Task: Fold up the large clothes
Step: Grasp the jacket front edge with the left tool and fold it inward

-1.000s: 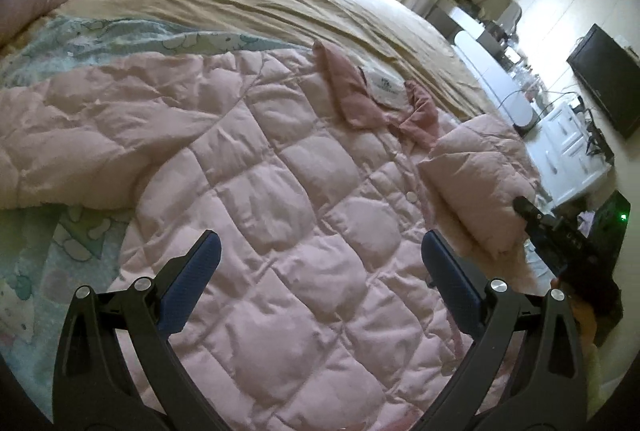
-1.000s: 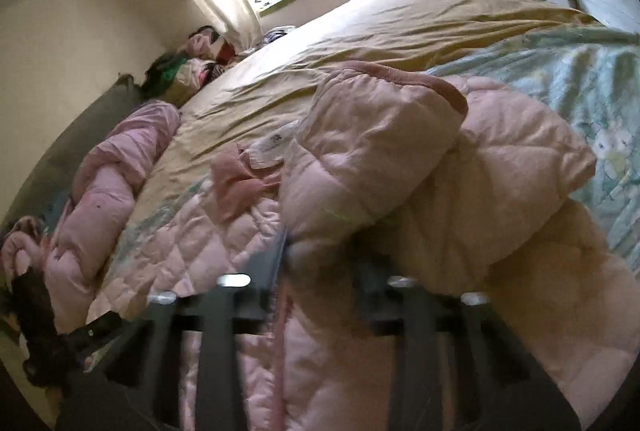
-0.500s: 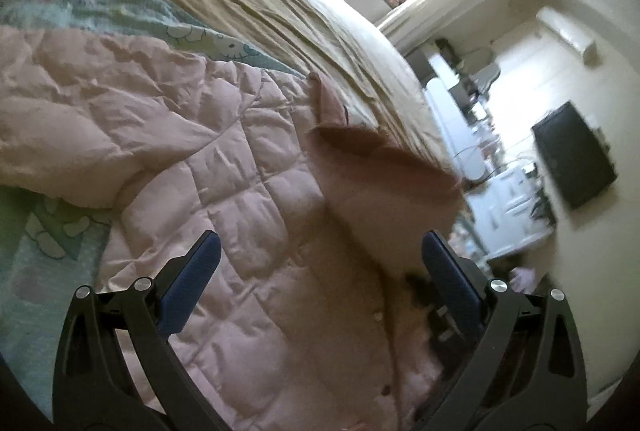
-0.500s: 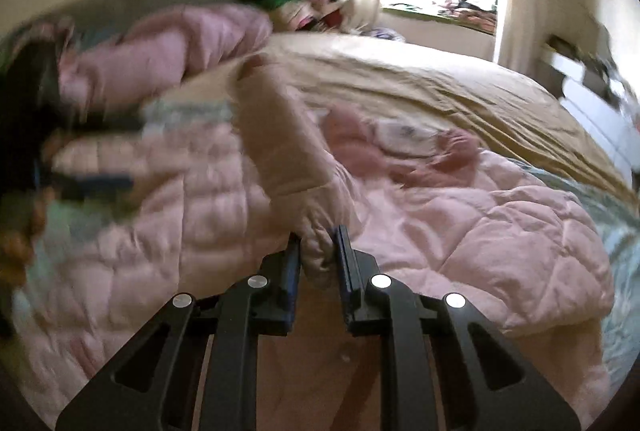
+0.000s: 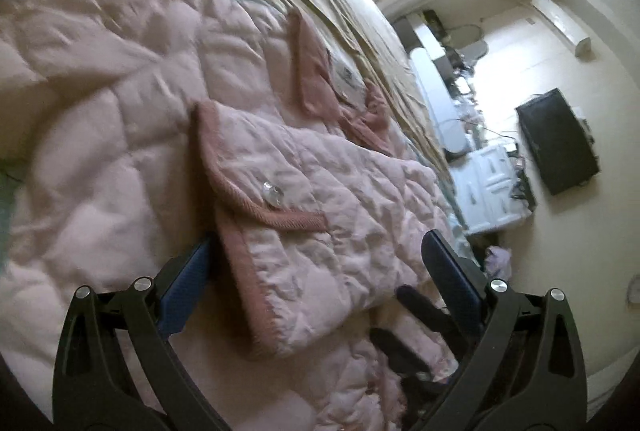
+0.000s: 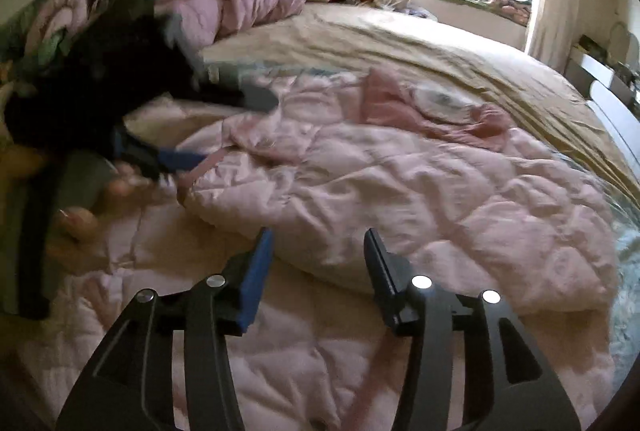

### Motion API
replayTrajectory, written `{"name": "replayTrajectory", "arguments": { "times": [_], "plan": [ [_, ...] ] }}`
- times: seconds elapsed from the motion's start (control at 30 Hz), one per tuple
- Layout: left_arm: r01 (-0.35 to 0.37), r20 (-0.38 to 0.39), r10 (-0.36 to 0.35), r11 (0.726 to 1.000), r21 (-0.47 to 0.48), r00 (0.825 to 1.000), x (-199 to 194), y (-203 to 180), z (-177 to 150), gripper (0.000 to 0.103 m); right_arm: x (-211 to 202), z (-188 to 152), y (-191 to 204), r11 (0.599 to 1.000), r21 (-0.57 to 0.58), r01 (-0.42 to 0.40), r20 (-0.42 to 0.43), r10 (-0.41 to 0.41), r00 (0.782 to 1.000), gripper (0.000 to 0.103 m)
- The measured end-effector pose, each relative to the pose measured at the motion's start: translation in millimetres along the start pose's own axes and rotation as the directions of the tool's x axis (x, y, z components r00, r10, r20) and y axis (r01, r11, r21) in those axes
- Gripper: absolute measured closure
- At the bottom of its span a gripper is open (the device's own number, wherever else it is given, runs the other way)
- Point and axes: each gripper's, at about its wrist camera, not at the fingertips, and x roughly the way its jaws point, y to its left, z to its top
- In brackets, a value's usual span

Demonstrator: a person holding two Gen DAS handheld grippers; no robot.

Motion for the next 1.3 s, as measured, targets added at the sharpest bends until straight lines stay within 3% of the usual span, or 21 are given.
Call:
{"name": "replayTrajectory", "arguments": {
  "times": [0.07, 0.13, 0.17, 0.2, 0.27, 0.33, 0.53, 0.67, 0.7, 0.83, 1.0, 1.13, 1.27, 1.3],
  "plan": [
    [0.024, -0.002, -0.025, 1.0, -0.016, 1.0, 8.6, 1.9, -4.2, 0.009, -16.4, -3.2, -11.8, 0.999, 0.043, 0.006, 0.021, -0.007, 1.0, 0.053],
    [0.005, 0.005, -0.005, 1.0, -0.001, 1.0, 13.8, 1.6, -7.2, 0.01, -30.3, -9.0, -25.5, 0.996, 0.084, 0.02, 0.03, -0.022, 0.999, 0.053],
    [-0.009, 0.01, 0.008, 1.0, 0.015, 1.0, 14.8, 0.2, -8.2, 0.025, -36.9, -13.3, -32.9, 0.994, 0.102, 0.035, 0.03, -0.039, 0.999, 0.053],
    [-0.033, 0.015, 0.033, 0.998, 0.046, 0.999, 16.9, -3.6, -8.1, 0.064, -41.7, -17.1, -39.5, 0.992, 0.118, 0.051, 0.03, -0.055, 0.998, 0.053],
    [-0.09, 0.034, 0.088, 0.993, 0.082, 0.996, 17.1, -8.4, -7.4, 0.09, -50.2, -25.1, -54.0, 0.984, 0.158, 0.083, 0.023, -0.088, 0.996, 0.053],
    [-0.079, 0.039, 0.074, 0.99, 0.119, 0.996, 11.5, -19.2, -0.9, 0.097, -57.5, -30.9, -69.3, 0.973, 0.202, 0.111, 0.018, -0.117, 0.993, 0.053],
    [-0.129, 0.187, 0.078, 0.951, 0.28, 0.979, -32.2, -71.6, 32.0, 0.101, -66.7, -29.8, -111.2, 0.931, 0.319, 0.178, 0.031, -0.198, 0.98, 0.053],
    [-0.261, 0.259, 0.171, 0.892, 0.37, 0.951, -36.6, -76.1, 41.4, 0.1, -63.0, -24.1, -138.7, 0.889, 0.393, 0.234, 0.014, -0.26, 0.966, 0.049],
    [-0.289, 0.258, 0.2, 0.88, 0.377, 0.945, -31.7, -69.4, 41.3, 0.1, -58.8, -22.4, -146.5, 0.873, 0.418, 0.252, -0.008, -0.274, 0.962, 0.049],
    [-0.308, 0.195, 0.256, 0.894, 0.324, 0.947, -12.8, -25.9, 35.1, 0.1, -42.8, -12.2, -166.6, 0.843, 0.45, 0.293, -0.049, -0.305, 0.951, 0.048],
    [-0.337, 0.174, 0.294, 0.884, 0.325, 0.94, -1.5, -6.3, 20.6, 0.1, -15.1, 6.7, -181.4, 0.845, 0.431, 0.317, -0.09, -0.309, 0.947, 0.048],
    [-0.313, 0.226, 0.239, 0.863, 0.397, 0.945, -11.7, -46.3, 10.4, 0.1, -5.9, 13.4, -182.8, 0.836, 0.44, 0.327, -0.099, -0.317, 0.943, 0.048],
    [-0.261, 0.304, 0.106, 0.807, 0.53, 0.947, -41.3, -117.5, -1.1, 0.101, -10.3, 13.4, -190.3, 0.813, 0.504, 0.291, -0.061, -0.303, 0.951, 0.048],
    [-0.263, 0.339, 0.067, 0.775, 0.574, 0.938, -53.5, -141.6, -2.9, 0.101, -11.9, 13.2, -189.8, 0.811, 0.508, 0.289, -0.052, -0.307, 0.95, 0.048]
  ]
}}
